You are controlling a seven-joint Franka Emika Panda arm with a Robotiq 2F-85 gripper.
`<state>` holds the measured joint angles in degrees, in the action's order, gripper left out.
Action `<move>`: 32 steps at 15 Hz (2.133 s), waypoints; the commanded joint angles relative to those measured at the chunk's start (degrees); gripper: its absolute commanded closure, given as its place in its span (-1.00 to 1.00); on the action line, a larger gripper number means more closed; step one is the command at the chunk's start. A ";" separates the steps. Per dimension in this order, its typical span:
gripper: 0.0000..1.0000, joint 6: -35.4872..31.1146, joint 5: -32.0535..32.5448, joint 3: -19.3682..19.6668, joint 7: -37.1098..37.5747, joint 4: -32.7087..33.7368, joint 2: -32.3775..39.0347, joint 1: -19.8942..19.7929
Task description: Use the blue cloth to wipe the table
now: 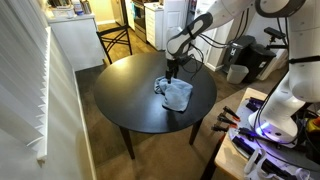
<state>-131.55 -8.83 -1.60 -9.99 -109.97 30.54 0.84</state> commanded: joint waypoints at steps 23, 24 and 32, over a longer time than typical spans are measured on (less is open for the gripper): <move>0.92 -3.97 12.66 0.11 -0.38 17.36 23.29 -0.26; 0.94 -2.69 12.61 -0.81 -0.93 17.79 23.54 0.15; 0.89 4.83 14.79 -6.83 -4.69 22.53 27.66 7.65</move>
<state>-128.43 4.35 -6.42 -12.89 -90.22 54.06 5.31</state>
